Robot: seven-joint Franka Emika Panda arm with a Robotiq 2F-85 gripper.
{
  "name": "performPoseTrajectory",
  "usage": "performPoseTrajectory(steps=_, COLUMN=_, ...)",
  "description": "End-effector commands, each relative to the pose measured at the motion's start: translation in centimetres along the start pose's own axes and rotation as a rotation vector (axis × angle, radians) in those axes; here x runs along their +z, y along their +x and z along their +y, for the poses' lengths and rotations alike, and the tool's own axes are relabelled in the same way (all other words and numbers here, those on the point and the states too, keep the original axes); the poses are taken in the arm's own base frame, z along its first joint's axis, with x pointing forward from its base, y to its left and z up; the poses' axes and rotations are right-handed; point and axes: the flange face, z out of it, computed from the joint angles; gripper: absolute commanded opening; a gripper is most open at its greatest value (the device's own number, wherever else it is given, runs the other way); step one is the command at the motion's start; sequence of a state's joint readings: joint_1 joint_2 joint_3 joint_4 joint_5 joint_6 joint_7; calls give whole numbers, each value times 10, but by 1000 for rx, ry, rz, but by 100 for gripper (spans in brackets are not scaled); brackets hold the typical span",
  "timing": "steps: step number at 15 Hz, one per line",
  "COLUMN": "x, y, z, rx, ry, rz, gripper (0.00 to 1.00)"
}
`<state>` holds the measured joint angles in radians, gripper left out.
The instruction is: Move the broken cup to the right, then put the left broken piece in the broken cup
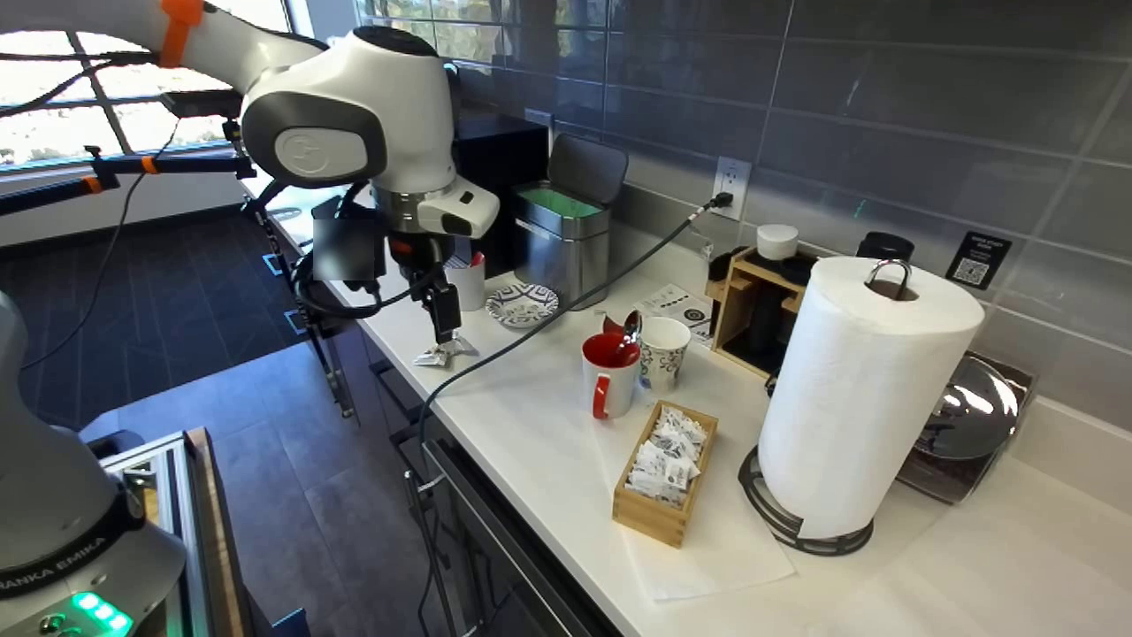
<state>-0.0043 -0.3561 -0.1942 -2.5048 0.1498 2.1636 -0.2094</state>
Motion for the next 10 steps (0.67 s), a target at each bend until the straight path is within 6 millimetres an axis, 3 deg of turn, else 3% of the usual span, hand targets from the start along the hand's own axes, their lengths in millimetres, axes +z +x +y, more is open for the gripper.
performPoseTrajectory(steps=1, x=6, y=6, z=-36, rx=-29, ry=-41, rz=13, gripper=100)
performPoseTrajectory(steps=7, x=29, y=28, z=-168, rx=6, ry=-136, rz=121, gripper=100)
performPoseTrajectory(steps=10, x=33, y=45, z=-217, rx=16, ry=-132, rz=198, gripper=100)
